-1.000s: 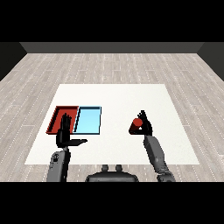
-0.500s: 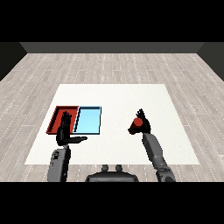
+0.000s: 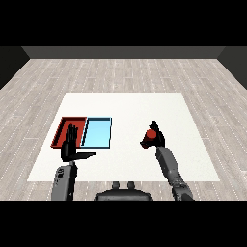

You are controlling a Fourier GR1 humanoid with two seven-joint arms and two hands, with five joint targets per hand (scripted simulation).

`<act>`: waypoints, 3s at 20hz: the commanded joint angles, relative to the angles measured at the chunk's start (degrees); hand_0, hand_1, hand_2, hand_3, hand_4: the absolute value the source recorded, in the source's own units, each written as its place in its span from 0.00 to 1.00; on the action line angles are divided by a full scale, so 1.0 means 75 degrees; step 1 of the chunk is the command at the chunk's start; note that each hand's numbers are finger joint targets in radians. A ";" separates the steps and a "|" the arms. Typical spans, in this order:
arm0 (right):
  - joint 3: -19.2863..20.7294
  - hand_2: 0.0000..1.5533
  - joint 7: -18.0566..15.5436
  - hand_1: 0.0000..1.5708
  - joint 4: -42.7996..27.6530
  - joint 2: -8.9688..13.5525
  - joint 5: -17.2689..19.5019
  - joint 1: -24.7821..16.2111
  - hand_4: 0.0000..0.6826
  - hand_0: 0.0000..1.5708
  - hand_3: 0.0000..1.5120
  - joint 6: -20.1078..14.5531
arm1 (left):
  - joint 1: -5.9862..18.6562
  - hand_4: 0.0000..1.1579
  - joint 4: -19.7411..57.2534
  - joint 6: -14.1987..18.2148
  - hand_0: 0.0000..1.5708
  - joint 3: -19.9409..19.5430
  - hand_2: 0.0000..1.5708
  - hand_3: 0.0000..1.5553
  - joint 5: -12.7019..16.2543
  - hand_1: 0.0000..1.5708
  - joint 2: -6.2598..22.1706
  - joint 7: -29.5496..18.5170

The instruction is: Pick the red can and put it in the red box

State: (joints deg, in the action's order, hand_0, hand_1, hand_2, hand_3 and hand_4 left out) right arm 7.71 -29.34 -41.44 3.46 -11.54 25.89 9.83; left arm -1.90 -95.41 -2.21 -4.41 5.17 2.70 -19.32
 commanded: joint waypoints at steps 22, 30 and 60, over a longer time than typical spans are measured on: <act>-0.0578 0.93 0.0393 0.92 -0.1759 -0.0174 0.0830 -0.0335 0.96 0.92 0.93 -0.1524 | 0.0024 0.00 0.0223 -0.0024 0.00 0.0421 0.00 0.00 -0.0306 0.00 -0.0183 0.0099; -0.0696 0.93 0.1463 0.91 -0.3895 0.0023 0.0479 -0.0892 0.95 0.91 0.93 -0.1282 | 0.0177 0.00 0.0287 -0.0141 0.00 0.0996 0.00 0.00 -0.0683 0.00 -0.0244 0.0278; -0.4325 0.92 0.1300 0.89 -0.4700 -0.0461 -0.0382 -0.0315 0.90 0.89 0.93 -0.4359 | 0.2453 0.00 0.2064 0.2110 0.00 0.3719 0.00 0.00 0.0069 0.00 -0.0360 0.0996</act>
State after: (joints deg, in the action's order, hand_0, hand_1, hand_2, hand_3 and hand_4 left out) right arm -21.90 -20.50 -74.11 0.02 -13.31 23.89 -20.90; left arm 14.17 -81.66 12.29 22.60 5.38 0.01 -12.96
